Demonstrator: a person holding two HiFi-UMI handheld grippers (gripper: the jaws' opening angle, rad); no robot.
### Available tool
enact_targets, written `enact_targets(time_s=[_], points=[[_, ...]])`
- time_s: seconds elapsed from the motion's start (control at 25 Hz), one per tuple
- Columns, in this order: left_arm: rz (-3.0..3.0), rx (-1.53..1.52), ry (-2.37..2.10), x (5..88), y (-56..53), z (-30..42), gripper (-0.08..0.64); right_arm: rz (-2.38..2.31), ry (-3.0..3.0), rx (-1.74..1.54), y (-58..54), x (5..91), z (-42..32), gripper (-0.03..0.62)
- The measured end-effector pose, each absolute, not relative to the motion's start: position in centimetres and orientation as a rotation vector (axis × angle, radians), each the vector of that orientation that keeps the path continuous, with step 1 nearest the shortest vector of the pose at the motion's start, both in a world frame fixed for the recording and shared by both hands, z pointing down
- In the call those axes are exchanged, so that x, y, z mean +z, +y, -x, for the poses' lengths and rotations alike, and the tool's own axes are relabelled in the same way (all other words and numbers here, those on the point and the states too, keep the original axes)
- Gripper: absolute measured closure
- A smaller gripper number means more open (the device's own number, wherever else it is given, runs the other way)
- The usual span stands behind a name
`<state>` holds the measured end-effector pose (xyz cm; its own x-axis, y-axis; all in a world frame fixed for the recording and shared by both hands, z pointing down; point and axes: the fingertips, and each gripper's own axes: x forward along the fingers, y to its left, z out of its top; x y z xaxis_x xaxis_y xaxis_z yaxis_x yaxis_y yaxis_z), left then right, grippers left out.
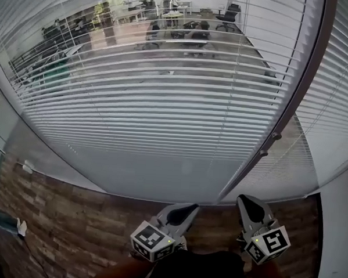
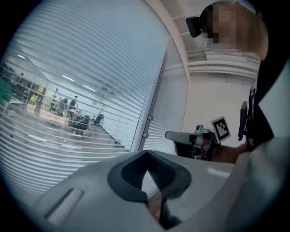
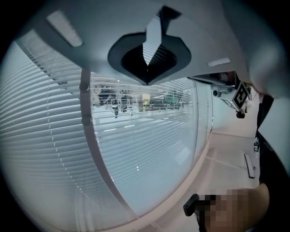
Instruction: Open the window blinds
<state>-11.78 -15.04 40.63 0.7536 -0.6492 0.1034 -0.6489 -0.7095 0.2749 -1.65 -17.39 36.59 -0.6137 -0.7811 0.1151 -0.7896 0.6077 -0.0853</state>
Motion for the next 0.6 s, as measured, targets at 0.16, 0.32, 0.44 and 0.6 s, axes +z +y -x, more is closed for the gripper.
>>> enact_targets(time_s=[0.16,0.32,0.44,0.6], points=[[-2.623,0.008,-1.111,41.1,-13.1,11.5,0.558,-1.271,-2.800,0.197,-15.4,36.4,0.8,0.566],[-2.596,-0.027,-1.188,39.5,-10.6,8.3,0.558,-1.221,-2.826,0.207,-12.6,35.3,-3.0,0.566],[-2.597,-0.040,-1.235,37.5,-9.3,4.3,0.558,-1.198,-2.844,0.227,-11.3,33.8,-7.3,0.566],[-2.579,-0.051,-1.260,35.3,-4.4,0.0,0.558,-1.159,-2.849,0.266,-6.3,32.3,-11.4,0.566]])
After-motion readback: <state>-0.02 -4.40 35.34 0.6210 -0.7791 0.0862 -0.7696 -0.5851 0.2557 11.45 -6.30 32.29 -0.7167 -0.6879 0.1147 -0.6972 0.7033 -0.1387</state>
